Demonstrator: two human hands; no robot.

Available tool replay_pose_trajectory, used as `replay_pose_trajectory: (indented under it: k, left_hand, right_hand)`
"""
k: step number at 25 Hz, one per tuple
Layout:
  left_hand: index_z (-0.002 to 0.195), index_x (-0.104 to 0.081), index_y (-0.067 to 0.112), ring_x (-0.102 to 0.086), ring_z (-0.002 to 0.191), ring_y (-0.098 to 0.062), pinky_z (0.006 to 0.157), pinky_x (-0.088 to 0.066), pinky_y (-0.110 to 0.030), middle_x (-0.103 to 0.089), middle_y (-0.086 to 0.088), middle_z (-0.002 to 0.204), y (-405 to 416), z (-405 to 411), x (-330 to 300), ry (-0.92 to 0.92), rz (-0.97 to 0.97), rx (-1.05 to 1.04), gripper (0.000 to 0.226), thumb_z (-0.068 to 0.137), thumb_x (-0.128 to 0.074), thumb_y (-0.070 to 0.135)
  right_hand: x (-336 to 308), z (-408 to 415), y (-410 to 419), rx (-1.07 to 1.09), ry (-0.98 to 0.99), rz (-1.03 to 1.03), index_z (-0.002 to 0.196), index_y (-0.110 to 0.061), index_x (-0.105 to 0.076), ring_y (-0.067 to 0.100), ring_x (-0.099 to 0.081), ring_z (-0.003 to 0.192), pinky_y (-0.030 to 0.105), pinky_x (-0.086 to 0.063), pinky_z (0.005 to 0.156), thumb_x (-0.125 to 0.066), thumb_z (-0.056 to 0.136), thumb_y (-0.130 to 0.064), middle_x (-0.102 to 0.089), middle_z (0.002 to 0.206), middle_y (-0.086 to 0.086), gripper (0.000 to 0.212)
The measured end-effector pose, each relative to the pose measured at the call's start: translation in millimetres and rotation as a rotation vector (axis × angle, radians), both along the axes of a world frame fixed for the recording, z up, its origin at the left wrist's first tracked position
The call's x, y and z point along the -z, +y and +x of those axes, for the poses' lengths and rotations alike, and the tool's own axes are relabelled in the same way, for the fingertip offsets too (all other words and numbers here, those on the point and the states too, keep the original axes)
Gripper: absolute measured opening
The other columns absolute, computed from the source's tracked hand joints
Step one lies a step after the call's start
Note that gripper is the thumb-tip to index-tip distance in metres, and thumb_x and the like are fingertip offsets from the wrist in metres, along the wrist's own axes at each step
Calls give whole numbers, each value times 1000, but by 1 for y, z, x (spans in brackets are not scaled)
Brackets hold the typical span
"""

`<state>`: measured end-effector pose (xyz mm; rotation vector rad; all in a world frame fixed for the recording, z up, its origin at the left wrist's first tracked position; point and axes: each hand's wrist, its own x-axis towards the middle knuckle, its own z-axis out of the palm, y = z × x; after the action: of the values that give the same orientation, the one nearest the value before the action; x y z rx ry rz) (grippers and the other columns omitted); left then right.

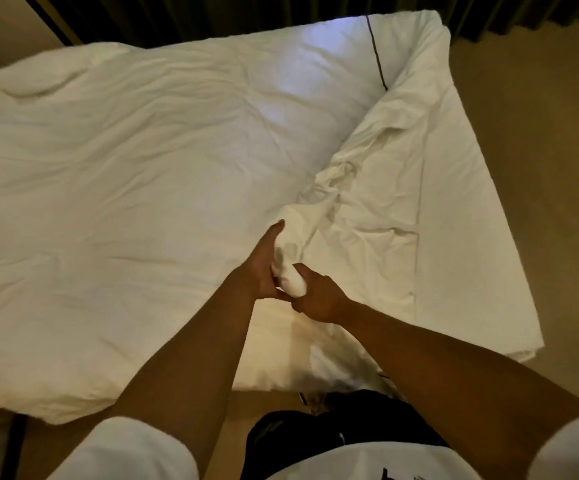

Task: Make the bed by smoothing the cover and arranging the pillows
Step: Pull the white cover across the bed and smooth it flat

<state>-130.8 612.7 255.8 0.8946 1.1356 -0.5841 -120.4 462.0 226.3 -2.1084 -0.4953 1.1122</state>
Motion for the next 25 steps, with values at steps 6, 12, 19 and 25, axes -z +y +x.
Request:
replay_pose_trajectory:
  k: [6,12,19,25]
  left_hand:
    - [100,-63,12,-66,106,-38,82,-58,-49,-66,-16,119,-28,20,31,223,318,374,25,87,-69,32]
    - [120,-61,3,-66,102,-39,91,-57,-51,-66,-18,119,20,-20,65,126,350,317,44,84,-72,26]
    - [120,-59,1,-69,94,-39,69,-61,-46,-68,-20,112,164,-83,34,-159,366,248,39,86,-70,17]
    - [124,-63,-1,-68,93,-34,67,-58,-42,-70,-20,106,272,-222,33,-112,178,55,37,91,-66,17]
  right_hand:
    - [8,13,-9,-90,67,-27,133,-22,-56,24,-62,109,38,-51,93,-69,75,-11,-67,121,4,60]
    - [15,-17,30,-117,64,-94,126,-29,-62,19,-66,93,41,-55,87,-68,71,-9,-70,110,1,58]
    - [-20,-83,170,8,-22,-41,112,-31,-69,21,-67,88,42,-56,83,-67,63,-12,-73,98,3,52]
    - [-22,-167,279,-315,34,-93,128,-16,-63,21,-60,108,32,-51,86,-74,67,-13,-65,122,7,62]
